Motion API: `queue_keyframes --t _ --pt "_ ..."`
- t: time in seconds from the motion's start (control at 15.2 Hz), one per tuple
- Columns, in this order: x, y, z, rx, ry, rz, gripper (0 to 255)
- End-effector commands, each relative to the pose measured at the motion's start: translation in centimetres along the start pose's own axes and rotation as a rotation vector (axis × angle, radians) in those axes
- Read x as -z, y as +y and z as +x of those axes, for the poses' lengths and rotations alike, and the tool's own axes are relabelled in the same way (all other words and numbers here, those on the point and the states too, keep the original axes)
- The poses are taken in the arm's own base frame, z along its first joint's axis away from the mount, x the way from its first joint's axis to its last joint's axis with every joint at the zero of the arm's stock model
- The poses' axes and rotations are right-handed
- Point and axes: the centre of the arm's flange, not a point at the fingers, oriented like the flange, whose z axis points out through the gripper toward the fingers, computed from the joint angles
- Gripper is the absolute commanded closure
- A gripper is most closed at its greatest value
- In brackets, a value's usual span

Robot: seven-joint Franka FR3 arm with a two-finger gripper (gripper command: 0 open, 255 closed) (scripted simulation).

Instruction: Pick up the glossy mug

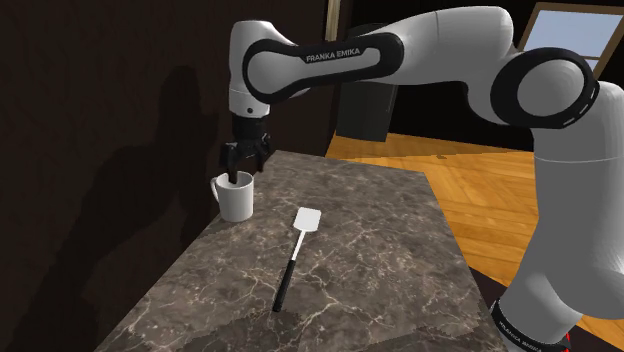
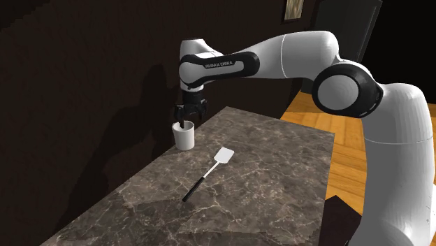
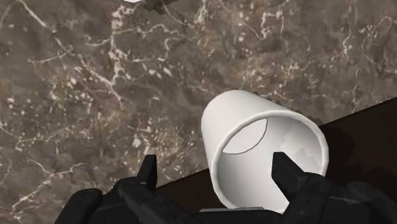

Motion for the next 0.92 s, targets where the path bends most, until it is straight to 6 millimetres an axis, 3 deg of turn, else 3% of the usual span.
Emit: queue_keyframes --t 0.0,0.26,0.33,0.86 --pt "-1.0 0.0 0.0 0.000 0.000 0.001 0" --pt "-2.3 0.1 0.0 0.000 0.000 0.001 0" --pt "-2.4 0.1 -0.1 0.000 0.000 0.001 255" --pt "-2.4 0.1 -0.1 0.000 0.000 0.001 255"
